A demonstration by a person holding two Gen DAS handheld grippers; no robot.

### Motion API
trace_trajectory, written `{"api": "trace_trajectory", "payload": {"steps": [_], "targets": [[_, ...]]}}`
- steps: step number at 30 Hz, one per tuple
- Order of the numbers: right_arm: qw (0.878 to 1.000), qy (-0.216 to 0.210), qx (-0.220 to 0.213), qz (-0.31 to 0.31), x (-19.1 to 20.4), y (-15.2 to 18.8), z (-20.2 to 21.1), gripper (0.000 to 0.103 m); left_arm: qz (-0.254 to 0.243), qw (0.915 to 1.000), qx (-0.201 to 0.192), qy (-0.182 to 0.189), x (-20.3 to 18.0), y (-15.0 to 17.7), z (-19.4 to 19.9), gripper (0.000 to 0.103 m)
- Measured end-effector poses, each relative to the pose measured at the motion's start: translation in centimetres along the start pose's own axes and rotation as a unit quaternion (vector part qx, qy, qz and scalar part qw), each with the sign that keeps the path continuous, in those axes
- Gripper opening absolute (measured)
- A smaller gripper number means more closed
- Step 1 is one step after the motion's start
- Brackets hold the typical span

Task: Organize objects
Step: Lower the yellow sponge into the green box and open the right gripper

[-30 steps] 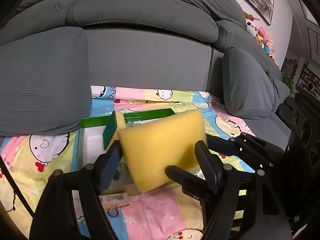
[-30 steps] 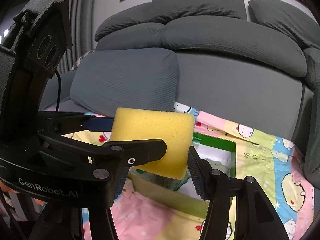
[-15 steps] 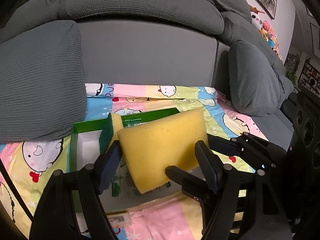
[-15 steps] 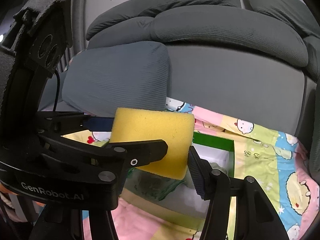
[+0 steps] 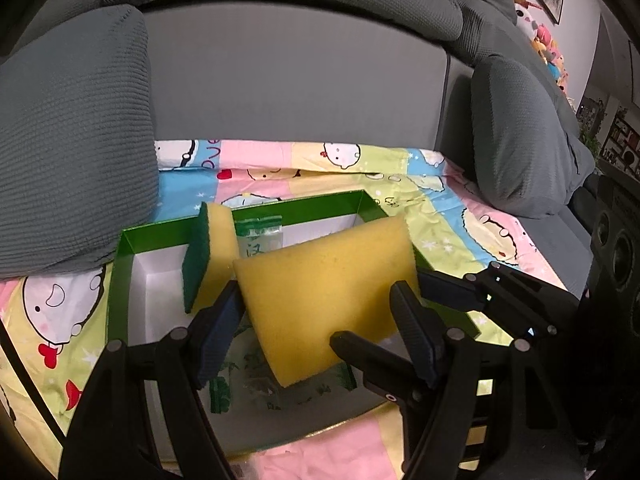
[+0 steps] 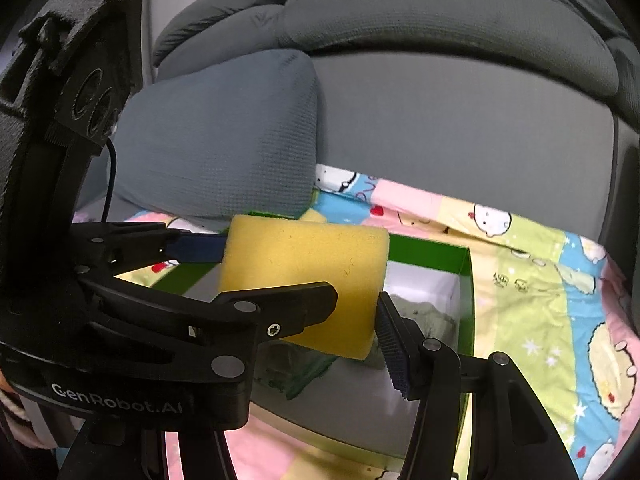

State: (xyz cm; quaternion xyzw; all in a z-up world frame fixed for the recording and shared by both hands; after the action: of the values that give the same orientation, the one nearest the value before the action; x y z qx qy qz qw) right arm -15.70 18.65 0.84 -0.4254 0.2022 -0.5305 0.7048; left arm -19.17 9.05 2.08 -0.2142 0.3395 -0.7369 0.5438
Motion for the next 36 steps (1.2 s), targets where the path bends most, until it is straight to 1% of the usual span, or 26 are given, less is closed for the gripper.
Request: {"api": "trace_trajectory", "payload": {"steps": [10, 16, 18, 21, 25, 27, 31, 33, 36], "targets": [[0.999, 0.001, 0.035, -0.008, -1.0, 0.7, -2.5, 0.058, 0.001, 0.9997, 0.023, -0.010, 0.5, 0.4, -2.9, 0.073], [0.999, -0.002, 0.043, -0.013, -1.2, 0.7, -3.2, 0.058, 0.002, 0.9996, 0.024, -0.012, 0.9, 0.2, -3.4, 0.074], [0.999, -0.005, 0.048, -0.018, -1.5, 0.8, -3.6, 0.058, 0.003, 0.9994, 0.032, -0.010, 1.0, 0.3, -3.8, 0.072], [0.998, 0.000, 0.066, -0.024, -1.7, 1.1, -4.5, 0.058, 0.004, 0.9988, 0.047, -0.014, 1.1, 0.7, -4.7, 0.072], [0.997, -0.002, 0.065, -0.031, -1.9, 1.3, -4.7, 0.058, 0.007, 0.9987, 0.048, -0.015, 1.2, 0.7, -4.7, 0.072], [0.997, -0.001, 0.068, -0.034, -2.0, 1.3, -4.8, 0.058, 0.007, 0.9985, 0.052, -0.017, 1.3, 0.7, -4.7, 0.074], [0.996, -0.003, 0.081, -0.044, -2.2, 1.5, -4.8, 0.058, 0.010, 0.9972, 0.065, -0.036, 1.4, 0.9, -4.9, 0.082], [0.995, -0.002, 0.086, -0.046, -2.1, 1.6, -4.8, 0.058, 0.012, 0.9968, 0.069, -0.039, 1.4, 1.0, -4.8, 0.085], [0.995, 0.005, 0.090, -0.046, -1.9, 1.5, -4.5, 0.065, 0.010, 0.9962, 0.070, -0.050, 1.6, 1.2, -4.6, 0.093]]}}
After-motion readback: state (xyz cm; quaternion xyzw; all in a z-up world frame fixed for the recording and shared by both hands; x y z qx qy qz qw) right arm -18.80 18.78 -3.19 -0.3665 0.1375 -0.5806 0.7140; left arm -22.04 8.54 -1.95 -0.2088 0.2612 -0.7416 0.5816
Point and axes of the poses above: each gripper's, at about its wrist camera, not at the fingertips, and z roughly against the way its jaws point, x to its left, y to its underside, the point moved 1 cm from there along -z, roughly the way its jaws point, and after that the axes turned 11 degrees about -y, right-handed, at the moved point
